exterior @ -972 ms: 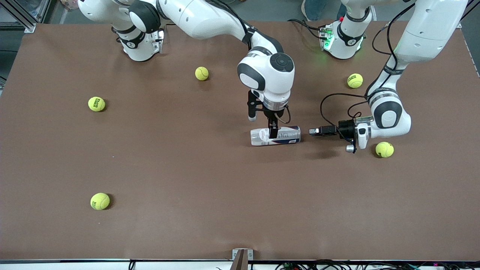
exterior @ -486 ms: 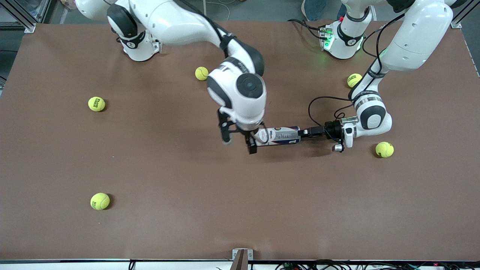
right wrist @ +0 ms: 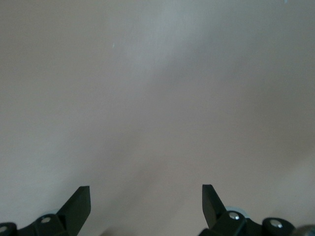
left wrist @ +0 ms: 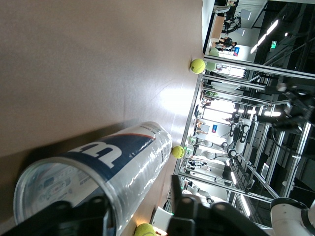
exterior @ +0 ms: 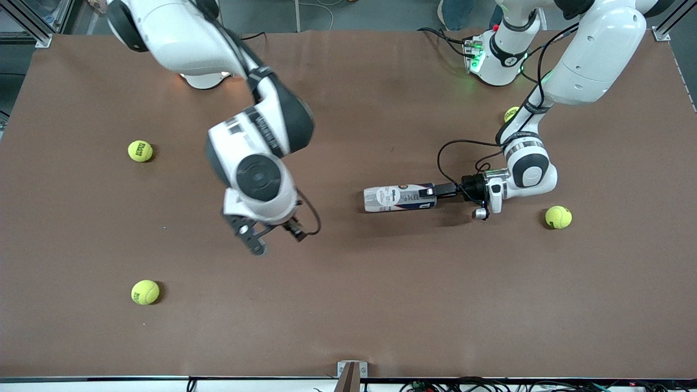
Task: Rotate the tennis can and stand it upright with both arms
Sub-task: 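Open the right gripper and withdraw it from the can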
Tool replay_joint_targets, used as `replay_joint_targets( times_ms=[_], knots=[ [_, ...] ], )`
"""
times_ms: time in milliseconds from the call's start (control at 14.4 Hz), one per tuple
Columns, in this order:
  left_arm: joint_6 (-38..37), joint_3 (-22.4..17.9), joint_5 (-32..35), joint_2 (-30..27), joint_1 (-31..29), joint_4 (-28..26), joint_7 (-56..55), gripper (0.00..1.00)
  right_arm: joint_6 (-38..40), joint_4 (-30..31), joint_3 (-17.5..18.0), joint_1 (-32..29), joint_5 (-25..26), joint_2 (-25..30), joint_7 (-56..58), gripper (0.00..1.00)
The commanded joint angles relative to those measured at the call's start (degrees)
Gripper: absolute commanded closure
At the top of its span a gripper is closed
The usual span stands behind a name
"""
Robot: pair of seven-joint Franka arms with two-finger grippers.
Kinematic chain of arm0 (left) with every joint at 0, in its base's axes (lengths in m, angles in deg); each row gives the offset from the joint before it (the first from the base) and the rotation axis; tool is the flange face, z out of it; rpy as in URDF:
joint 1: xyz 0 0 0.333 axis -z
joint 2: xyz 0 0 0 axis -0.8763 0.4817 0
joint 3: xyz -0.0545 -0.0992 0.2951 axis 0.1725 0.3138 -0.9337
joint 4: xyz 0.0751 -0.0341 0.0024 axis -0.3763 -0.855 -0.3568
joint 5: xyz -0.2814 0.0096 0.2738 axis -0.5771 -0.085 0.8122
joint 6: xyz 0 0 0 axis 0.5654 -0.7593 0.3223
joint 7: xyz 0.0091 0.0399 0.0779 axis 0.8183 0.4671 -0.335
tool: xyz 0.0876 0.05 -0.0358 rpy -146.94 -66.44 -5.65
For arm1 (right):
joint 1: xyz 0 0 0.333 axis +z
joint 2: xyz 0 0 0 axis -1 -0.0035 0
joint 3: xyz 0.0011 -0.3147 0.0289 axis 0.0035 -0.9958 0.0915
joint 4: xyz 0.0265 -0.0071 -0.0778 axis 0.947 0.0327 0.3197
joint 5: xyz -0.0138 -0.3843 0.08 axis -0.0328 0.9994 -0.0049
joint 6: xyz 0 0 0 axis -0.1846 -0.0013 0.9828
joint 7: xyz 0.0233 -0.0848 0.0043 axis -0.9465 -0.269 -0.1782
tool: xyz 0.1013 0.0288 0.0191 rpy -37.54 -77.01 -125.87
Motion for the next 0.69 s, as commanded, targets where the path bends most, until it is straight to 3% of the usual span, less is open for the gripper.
replay_joint_targets(
  times_ms=[0,139,278,625],
  knots=[
    [0.5,0.2,-1.2,-0.7,-0.3,1.6,0.2,1.0,-3.7,15.2,1.4,-7.1,-0.1,10.5,15.8,0.0],
    [0.2,0.2,-0.8,-1.7,-0.6,3.1,-2.4,1.0,-6.7,22.6,1.3,-12.9,-0.1,15.9,29.7,0.0],
    [0.3,0.1,1.1,-3.6,-0.1,5.8,-8.0,1.0,-6.2,25.0,1.1,-18.1,0.4,18.9,42.3,0.0],
    [0.6,0.2,26.5,-8.7,0.9,15.5,-36.9,1.0,-3.6,26.3,0.8,-29.5,1.0,23.6,67.1,0.0]
  ],
)
